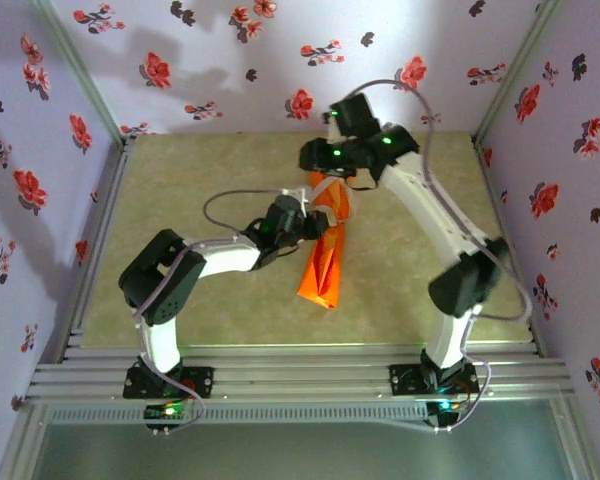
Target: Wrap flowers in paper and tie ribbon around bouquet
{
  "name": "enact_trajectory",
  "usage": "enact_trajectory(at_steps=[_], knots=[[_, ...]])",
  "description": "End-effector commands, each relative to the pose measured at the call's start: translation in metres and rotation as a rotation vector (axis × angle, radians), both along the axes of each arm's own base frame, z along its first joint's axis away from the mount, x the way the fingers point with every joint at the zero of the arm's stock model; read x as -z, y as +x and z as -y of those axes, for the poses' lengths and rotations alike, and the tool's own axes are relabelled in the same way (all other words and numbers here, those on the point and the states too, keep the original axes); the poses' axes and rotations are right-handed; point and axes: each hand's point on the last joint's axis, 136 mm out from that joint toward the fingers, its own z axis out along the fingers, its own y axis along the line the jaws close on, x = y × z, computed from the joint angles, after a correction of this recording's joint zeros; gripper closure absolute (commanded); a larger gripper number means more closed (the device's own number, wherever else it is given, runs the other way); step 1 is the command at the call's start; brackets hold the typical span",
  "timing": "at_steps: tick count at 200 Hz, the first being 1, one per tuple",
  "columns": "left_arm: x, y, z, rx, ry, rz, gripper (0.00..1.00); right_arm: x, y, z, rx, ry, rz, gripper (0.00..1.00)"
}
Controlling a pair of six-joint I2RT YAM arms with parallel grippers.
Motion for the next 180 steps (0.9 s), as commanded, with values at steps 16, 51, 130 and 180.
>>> enact_trajectory(at_steps=[16, 51, 130, 180], knots=[[-0.044, 0.010, -0.011, 0.020, -0.222, -0.280, 1.00, 0.011, -0.020, 0.040, 0.234, 0.011, 0.114, 0.56], [-0.041, 0.028, -0.024, 0.017, -0.324, -0.519, 1.00, 0.067, -0.069, 0.005, 0.148, -0.076, 0.111, 0.58], [-0.027, 0.071, -0.059, -0.031, -0.448, -0.769, 1.00, 0.194, -0.105, -0.150, -0.128, -0.169, 0.071, 0.50], [-0.022, 0.091, -0.072, -0.048, -0.489, -0.810, 1.00, 0.241, -0.078, -0.158, -0.031, -0.266, 0.078, 0.56]])
